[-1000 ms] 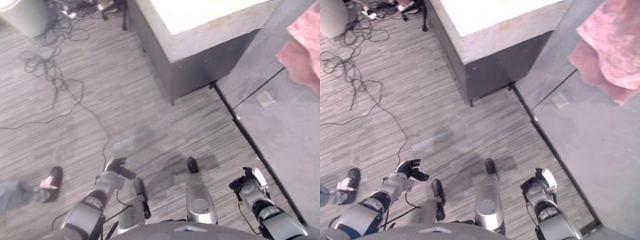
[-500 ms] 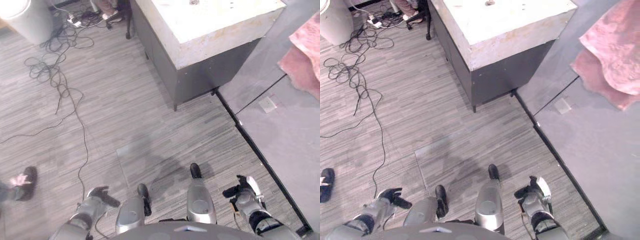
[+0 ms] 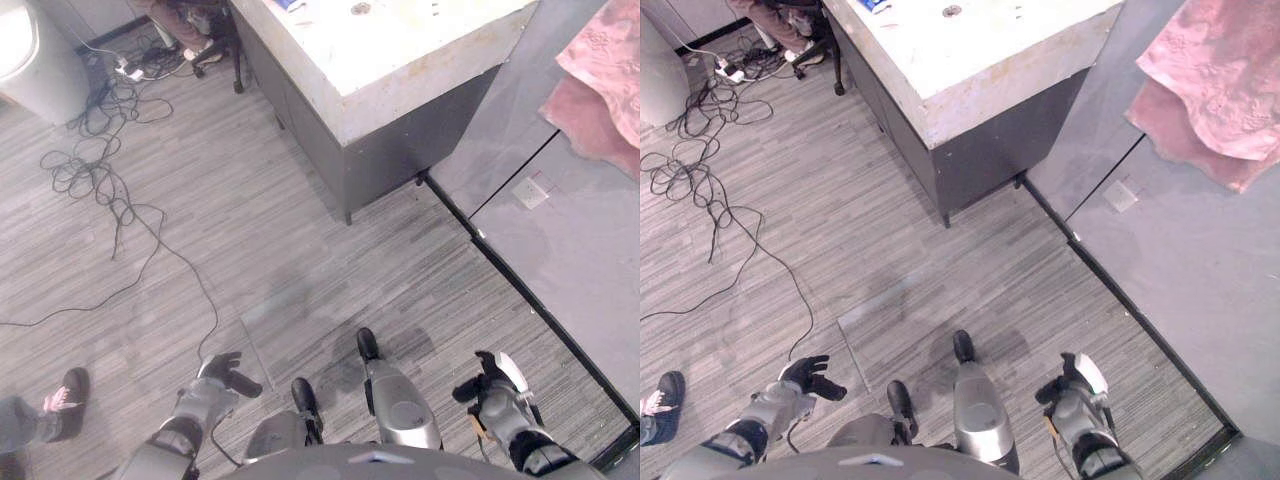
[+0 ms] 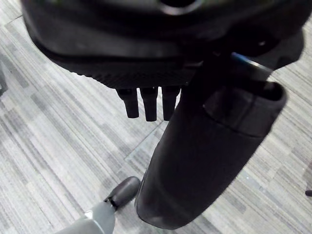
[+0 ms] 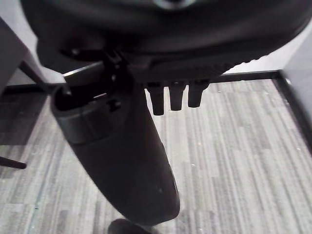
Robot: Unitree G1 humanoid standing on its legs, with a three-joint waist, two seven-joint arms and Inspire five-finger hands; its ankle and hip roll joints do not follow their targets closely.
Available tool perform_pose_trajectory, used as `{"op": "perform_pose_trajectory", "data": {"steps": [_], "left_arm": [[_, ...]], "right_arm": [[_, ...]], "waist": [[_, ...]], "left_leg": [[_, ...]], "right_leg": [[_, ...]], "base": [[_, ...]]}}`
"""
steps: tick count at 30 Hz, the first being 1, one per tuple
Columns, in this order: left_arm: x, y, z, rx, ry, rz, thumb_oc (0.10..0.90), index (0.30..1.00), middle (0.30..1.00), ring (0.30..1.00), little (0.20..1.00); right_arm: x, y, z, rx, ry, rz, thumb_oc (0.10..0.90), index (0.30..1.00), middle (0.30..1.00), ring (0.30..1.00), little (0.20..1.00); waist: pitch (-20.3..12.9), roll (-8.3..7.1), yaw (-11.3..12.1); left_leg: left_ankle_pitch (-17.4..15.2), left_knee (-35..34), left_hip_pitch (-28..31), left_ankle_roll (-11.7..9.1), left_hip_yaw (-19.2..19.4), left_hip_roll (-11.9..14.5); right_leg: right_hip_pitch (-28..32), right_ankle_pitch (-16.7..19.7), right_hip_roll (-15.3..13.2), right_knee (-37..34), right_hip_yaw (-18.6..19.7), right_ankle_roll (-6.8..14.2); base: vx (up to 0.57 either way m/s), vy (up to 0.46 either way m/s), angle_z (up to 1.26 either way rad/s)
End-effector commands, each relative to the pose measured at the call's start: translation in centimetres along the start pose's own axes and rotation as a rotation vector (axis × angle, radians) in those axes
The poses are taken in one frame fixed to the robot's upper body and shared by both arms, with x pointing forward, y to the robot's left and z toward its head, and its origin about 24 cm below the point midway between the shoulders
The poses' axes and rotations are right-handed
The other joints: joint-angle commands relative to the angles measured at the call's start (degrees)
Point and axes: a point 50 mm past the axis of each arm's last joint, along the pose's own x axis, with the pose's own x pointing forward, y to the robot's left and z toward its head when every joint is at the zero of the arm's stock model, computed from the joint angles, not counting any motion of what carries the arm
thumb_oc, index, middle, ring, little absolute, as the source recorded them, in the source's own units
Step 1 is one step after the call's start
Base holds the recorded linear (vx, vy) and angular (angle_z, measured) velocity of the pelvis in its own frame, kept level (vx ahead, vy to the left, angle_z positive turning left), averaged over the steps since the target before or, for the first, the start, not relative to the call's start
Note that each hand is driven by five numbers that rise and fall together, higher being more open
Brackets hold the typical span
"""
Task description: Organize the bathroom.
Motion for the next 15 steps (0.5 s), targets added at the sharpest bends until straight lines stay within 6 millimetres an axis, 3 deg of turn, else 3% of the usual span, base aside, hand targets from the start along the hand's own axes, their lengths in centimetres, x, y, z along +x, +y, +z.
{"op": "perform_pose_trajectory", "data": {"steps": [1,4,6,8,9,10,11,12,13,14,15], "left_arm": [[-0.1,3.1,-0.7,0.03,0.01,0.103,0.8,0.9,0.9,0.9,0.9],[-0.2,3.1,-1.4,0.02,0.022,0.117,0.8,0.9,0.9,0.9,0.9],[-0.1,3.1,-1.2,-0.002,0.015,0.122,0.8,0.9,0.9,0.9,0.9],[0.0,3.0,-0.5,-0.015,0.004,0.137,0.8,0.9,0.9,0.9,0.9],[0.0,3.0,-0.5,-0.016,0.004,0.137,0.8,0.9,0.9,0.9,0.9],[0.0,2.9,-0.2,-0.02,0.004,0.137,0.8,0.9,0.9,0.9,0.9],[0.1,2.9,-0.1,-0.017,0.003,0.135,0.8,0.9,0.9,0.9,0.9],[0.1,2.9,-0.1,-0.017,-0.001,0.133,0.8,0.9,0.9,0.9,0.9],[0.1,3.1,0.1,-0.02,-0.005,0.134,0.8,0.9,0.9,0.9,0.9],[0.1,3.3,0.1,-0.029,-0.005,0.137,0.8,0.9,0.9,0.9,0.9],[0.0,3.4,-0.1,-0.035,0.005,0.135,0.8,0.9,0.9,0.9,0.9]], "right_arm": [[0.5,-2.0,-0.7,-0.02,0.005,-0.084,0.8,0.9,0.9,0.9,0.9],[0.2,-1.4,-2.1,-0.013,0.053,-0.074,0.8,0.9,0.9,0.9,0.9],[0.0,-1.1,-2.6,-0.005,0.072,-0.064,0.8,0.9,0.9,0.9,0.9],[0.1,-1.0,-2.4,-0.008,0.061,-0.059,0.8,0.9,0.9,0.9,0.9],[0.1,-1.0,-2.4,-0.007,0.061,-0.059,0.8,0.9,0.9,0.9,0.9],[0.1,-1.1,-2.4,0.001,0.066,-0.063,0.8,0.9,0.9,0.9,0.9],[0.2,-1.2,-2.4,0.008,0.067,-0.064,0.8,0.9,0.9,0.9,0.9],[0.2,-1.2,-2.2,0.008,0.06,-0.068,0.8,0.9,0.9,0.9,0.9],[0.4,-1.4,-1.8,0.006,0.041,-0.074,0.8,0.9,0.9,0.9,0.9],[0.5,-1.4,-1.3,0.008,0.023,-0.082,0.8,0.9,0.9,0.9,0.9],[0.5,-1.5,-0.5,0.012,-0.004,-0.096,0.8,0.9,0.9,0.9,0.9]], "waist": [[0.02,-2.89,-0.95],[-0.79,-2.4,-1.89],[-1.25,-3.05,-1.74],[-0.13,-4.71,-1.09],[-0.25,-4.81,-1.11],[0.76,-4.86,-0.58],[1.25,-4.69,-0.19],[1.58,-4.36,0.03],[2.18,-3.37,0.57],[2.73,-2.37,1.62],[3.52,-1.55,3.28]], "left_leg": [[-5.11,7.9,-0.87,2.7,-0.93,-1.7],[-5.81,13.83,-0.35,1.4,-1.32,-0.37],[2.32,31.24,-4.65,-1.77,-4.54,1.45],[3.23,42.19,-14.29,-0.14,-6.49,1.68],[3.32,42.34,-14.97,0.0,-6.56,1.61],[2.42,40.78,-17.91,1.01,-6.83,1.9],[2.12,34.78,-17.77,1.68,-6.57,1.62],[2.02,28.75,-16.69,2.22,-6.77,1.15],[2.84,18.25,-15.97,2.39,-7.99,0.97],[5.78,9.51,-16.11,1.33,-10.74,1.53],[9.46,5.7,-17.2,-0.16,-13.95,2.09]], "right_leg": [[-2.52,-2.12,-1.66,5.16,3.93,4.19],[-1.91,-3.66,-1.06,6.37,4.28,2.47],[-1.11,-4.03,0.11,6.44,3.65,-0.68],[0.09,-4.41,0.55,7.15,4.75,-2.51],[-0.02,-4.38,0.52,7.17,4.84,-2.57],[1.35,-5.29,1.38,7.65,5.84,-2.73],[1.97,-6.41,2.05,8.35,6.75,-2.28],[2.19,-7.08,2.58,8.71,7.7,-1.67],[2.26,-8.23,3.56,9.41,8.9,-0.84],[2.73,-8.9,4.76,9.43,10.17,-0.47],[4.36,-10.22,5.02,8.97,11.49,0.06]], "base": [[0.14,-0.119,0.09],[0.13,-0.12,0.14],[0.12,-0.206,0.3],[0.09,-0.141,0.56],[0.12,-0.028,0.38],[0.15,0.067,-0.07],[0.21,0.13,-0.38],[0.24,0.22,-0.46],[0.24,0.265,-0.52],[0.35,0.344,-0.69],[0.31,0.288,-0.83]]}}
